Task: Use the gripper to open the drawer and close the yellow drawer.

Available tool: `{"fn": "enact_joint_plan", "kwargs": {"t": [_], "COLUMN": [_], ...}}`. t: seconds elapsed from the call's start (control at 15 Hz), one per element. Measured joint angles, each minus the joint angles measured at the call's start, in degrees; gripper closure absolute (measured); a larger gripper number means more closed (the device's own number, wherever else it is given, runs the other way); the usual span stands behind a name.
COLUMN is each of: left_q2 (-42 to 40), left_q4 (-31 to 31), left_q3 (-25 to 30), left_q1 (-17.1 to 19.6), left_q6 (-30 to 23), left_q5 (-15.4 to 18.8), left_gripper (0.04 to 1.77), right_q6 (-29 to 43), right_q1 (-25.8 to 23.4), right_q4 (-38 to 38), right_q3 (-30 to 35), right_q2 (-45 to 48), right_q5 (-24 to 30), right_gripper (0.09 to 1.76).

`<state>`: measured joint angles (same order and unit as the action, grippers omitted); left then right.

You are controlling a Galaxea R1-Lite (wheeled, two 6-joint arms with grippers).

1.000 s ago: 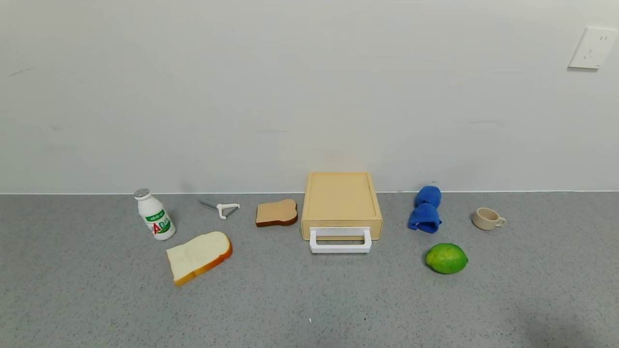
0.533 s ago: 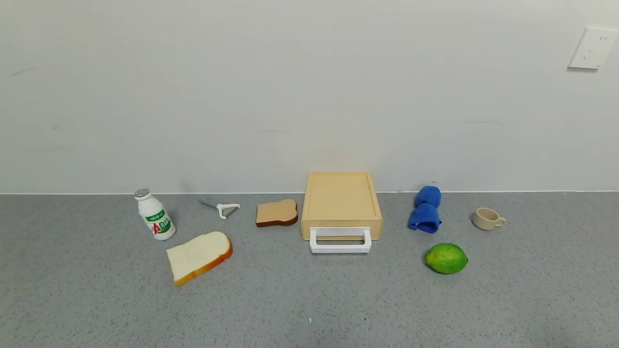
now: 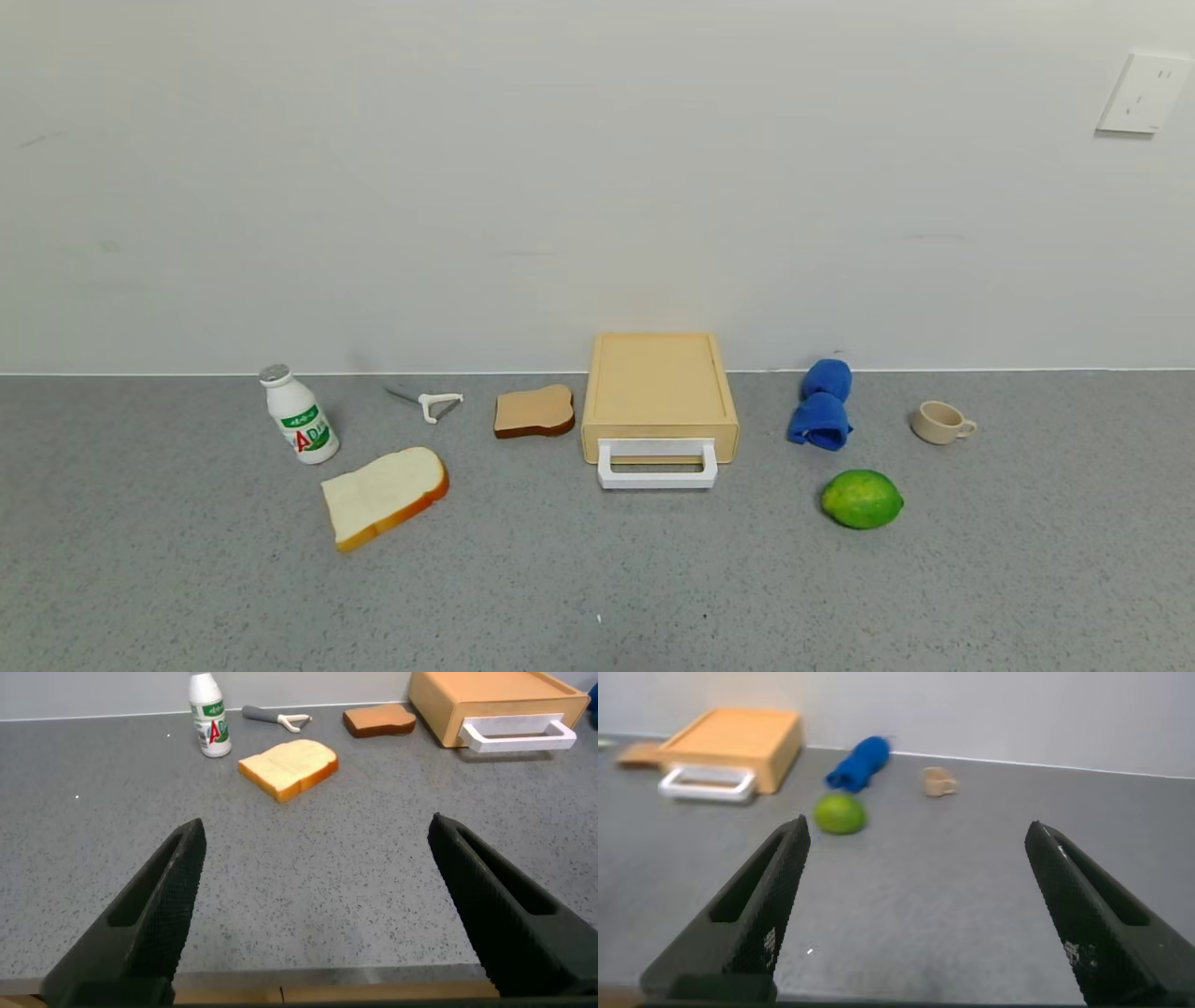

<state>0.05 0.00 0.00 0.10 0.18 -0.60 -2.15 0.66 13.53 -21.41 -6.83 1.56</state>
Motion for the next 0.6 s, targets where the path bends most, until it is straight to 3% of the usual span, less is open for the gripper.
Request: {"fn": "enact_joint_plan", "kwargs": {"t": [0.2,0.4,0.47,0.6], "left_q2": [-0.02,-0.02,0.00,0.00], "left_q4": [0.00,0.00,0.00,-0.02], "left_q3": [0.00,0.00,0.00,0.00], "left_q1": [-0.02,0.00,0.00,0.00], "left_q6": [0.00,-0.02,0.00,0.00], "left_q5": [0.00,0.00,0.02,0.00], "left_gripper": [0.09,0.09,0.09,0.09], "right_q6": [0.04,-0.11,-0.11,-0.38], "right_q1": [-0.44,-0.52,-0.52,-0.55], "right_q4": [0.46,-10.36,-13.99,-13.93], "right_q3": [6.28,13.84,16.34,19.98], "right_q2": [4.82,6.41,6.58,6.78], "right_q5": [4.83,4.97,4.55,-0.83], "right_gripper": [0.15,0.15,0.15,0.15]}}
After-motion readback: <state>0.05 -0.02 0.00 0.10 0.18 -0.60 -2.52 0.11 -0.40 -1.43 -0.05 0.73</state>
